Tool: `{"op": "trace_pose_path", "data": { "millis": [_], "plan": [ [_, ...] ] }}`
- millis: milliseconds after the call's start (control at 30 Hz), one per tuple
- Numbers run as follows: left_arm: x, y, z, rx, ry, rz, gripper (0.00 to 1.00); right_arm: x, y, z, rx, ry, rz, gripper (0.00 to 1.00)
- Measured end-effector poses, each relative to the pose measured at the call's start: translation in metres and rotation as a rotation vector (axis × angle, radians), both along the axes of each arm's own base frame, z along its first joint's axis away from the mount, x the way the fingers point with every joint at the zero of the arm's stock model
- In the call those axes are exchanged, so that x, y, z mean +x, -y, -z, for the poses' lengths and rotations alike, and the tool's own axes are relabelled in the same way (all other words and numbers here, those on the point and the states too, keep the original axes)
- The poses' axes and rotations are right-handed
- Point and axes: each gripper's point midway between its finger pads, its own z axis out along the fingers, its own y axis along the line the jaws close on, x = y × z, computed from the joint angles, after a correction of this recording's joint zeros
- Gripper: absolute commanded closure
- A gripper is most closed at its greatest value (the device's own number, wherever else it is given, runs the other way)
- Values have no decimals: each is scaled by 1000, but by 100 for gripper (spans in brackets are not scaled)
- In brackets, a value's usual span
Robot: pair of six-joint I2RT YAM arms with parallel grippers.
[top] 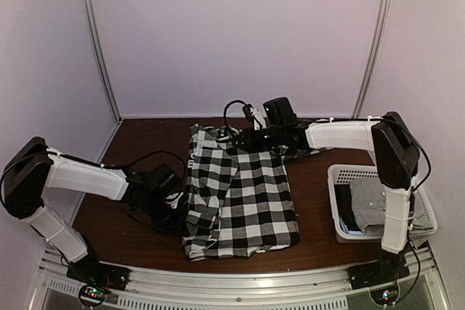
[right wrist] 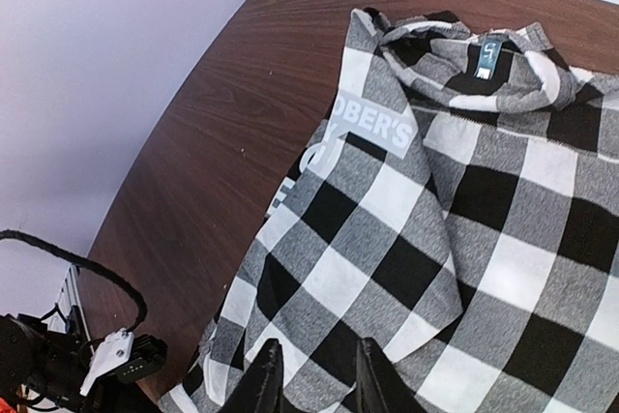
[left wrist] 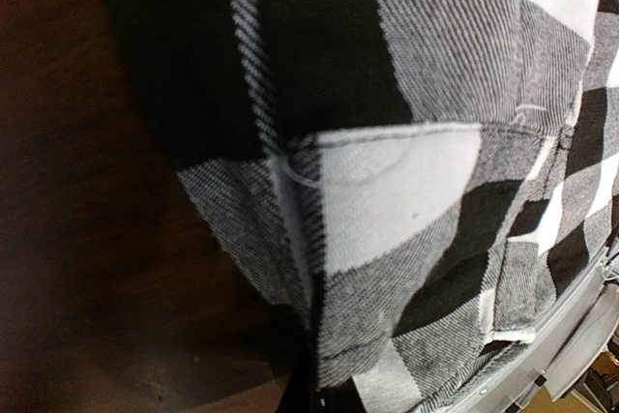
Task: Fold and stack the long sleeve shirts
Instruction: Move the 1/3-folded shirt to the center of the board, then adjust the 1/3-folded shirt at the center of the board.
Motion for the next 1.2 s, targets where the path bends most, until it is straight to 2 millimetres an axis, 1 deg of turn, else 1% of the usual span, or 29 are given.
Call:
{"op": "trace_pose_path", "data": {
  "millis": [133, 233, 400, 500, 533, 567, 667, 767, 833, 933, 1033, 1133, 1200],
  "plan": [
    [-10, -20, 0, 69, -12, -12, 100, 17, -4, 1, 10, 13, 12, 73],
    [-20, -39, 0, 122, -29, -23, 100, 25, -8, 8, 7, 10, 15, 72],
    [-33, -73, 0, 194, -66, -70, 100, 38, -15, 27, -32, 28, 11, 67],
    [-36, -89, -3, 219, -83, -108, 90, 51, -19, 35, -82, 67, 19, 63],
    [-36, -91, -4, 222, -85, -115, 85, 56, -19, 37, -105, 85, 25, 62],
    [-36, -92, -5, 224, -85, -118, 78, 62, -19, 38, -124, 100, 32, 61],
    [-38, -96, -6, 239, -90, -117, 69, 77, -20, 40, -176, 144, 50, 58],
    [-33, -96, -15, 248, -73, -117, 66, 87, -17, 43, -227, 180, 63, 53],
    [-22, -92, -27, 243, -33, -121, 66, 90, -14, 48, -263, 197, 70, 49],
    [-1, -82, -47, 225, 43, -130, 65, 93, -8, 58, -327, 215, 70, 48],
    [18, -72, -66, 195, 114, -139, 65, 98, -9, 63, -358, 225, 63, 47],
    [32, -62, -75, 171, 150, -140, 65, 105, -17, 63, -363, 239, 57, 47],
    [41, -54, -78, 158, 169, -138, 66, 108, -21, 66, -368, 243, 55, 49]
  ]
}}
